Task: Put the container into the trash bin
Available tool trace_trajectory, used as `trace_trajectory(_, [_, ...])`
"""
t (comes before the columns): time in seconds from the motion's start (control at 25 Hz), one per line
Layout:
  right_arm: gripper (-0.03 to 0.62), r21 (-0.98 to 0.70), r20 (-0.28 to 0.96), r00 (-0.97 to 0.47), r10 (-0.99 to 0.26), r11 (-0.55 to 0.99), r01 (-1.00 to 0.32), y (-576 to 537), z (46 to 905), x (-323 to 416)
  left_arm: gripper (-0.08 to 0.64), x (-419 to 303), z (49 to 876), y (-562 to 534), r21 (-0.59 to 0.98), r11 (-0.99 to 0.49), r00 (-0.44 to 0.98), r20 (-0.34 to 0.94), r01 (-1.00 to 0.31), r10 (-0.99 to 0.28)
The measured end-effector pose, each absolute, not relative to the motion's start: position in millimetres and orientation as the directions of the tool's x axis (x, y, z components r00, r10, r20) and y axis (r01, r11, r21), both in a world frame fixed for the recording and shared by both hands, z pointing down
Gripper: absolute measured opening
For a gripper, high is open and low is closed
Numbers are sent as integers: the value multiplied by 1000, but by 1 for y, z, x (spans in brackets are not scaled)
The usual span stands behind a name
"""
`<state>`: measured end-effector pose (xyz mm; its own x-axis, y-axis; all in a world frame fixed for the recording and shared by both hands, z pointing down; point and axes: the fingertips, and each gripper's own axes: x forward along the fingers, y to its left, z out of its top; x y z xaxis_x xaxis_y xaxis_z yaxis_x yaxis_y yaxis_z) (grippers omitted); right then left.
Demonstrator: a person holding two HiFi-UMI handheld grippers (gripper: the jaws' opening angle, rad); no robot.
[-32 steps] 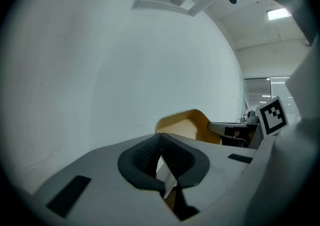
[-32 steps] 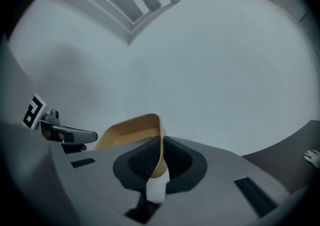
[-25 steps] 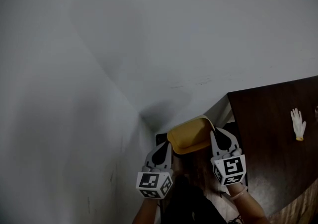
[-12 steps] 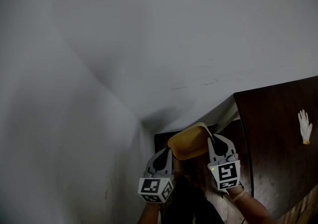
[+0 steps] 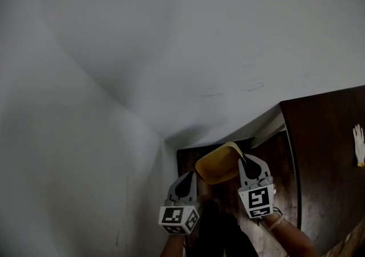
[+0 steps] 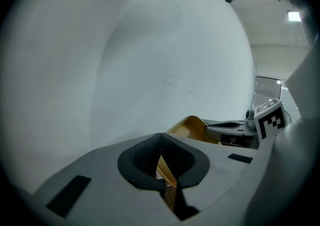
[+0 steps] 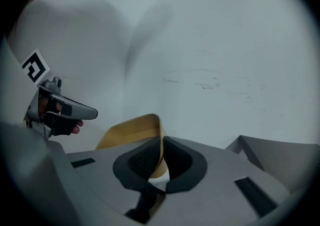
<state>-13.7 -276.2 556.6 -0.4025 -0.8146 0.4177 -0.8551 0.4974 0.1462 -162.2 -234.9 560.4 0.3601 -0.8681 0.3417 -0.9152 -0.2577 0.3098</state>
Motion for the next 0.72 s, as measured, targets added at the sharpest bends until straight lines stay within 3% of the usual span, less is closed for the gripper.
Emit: trace_trajectory(0.72, [25,269,537,-373,-756,573,-775,-296,690,-36,20,-171,677,-256,321,-262,381,399,-910,-834])
